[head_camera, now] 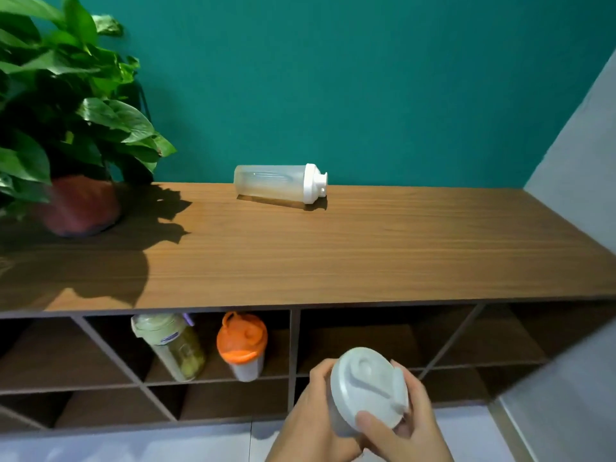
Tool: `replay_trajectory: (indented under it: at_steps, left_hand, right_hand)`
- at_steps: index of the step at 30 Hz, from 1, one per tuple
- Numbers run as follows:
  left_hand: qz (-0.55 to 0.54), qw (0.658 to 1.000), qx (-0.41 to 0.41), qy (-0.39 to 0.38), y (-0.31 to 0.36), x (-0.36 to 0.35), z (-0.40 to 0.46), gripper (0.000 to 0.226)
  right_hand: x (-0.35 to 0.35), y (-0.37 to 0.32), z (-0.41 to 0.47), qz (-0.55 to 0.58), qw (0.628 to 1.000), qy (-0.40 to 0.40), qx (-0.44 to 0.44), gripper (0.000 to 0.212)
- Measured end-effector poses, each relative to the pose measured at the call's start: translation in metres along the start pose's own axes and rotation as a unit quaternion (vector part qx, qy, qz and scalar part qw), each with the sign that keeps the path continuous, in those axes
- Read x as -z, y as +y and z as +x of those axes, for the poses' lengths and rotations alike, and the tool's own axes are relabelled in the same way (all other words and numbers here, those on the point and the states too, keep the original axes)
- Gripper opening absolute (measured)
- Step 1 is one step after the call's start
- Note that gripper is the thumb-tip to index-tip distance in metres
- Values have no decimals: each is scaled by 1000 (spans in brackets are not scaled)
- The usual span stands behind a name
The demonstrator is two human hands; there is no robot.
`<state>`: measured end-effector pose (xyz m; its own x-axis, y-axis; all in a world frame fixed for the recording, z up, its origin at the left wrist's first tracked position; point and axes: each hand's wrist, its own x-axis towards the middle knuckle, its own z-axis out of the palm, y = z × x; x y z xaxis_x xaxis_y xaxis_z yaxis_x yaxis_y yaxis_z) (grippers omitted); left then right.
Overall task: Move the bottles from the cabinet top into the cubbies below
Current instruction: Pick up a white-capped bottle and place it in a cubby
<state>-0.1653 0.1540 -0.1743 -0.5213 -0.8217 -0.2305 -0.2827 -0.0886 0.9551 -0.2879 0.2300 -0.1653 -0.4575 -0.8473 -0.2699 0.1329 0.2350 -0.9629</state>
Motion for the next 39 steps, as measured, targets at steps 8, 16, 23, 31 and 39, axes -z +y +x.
replay_trajectory:
  at_steps: [8, 16, 23, 31, 39]
  left_hand:
    - [78, 994, -4, 77, -25, -4, 62, 81]
    - [93, 983, 110, 116, -40, -6, 105, 30]
    - [157, 969, 175, 73, -53, -4, 121, 28]
    - [171, 971, 155, 67, -55, 0, 117, 35]
    - [196, 958, 171, 118, -32, -2, 76, 53]
  right_hand:
    - [-18, 28, 84, -86, 996, -21, 13, 85]
    - [-31, 46, 136, -132, 991, 12, -27, 60]
    - [-38, 61, 158, -172, 984, 9, -36, 63]
    - [-39, 57, 161, -206, 975, -21, -80, 44]
    - [-17, 19, 123, -283, 951, -66, -104, 53]
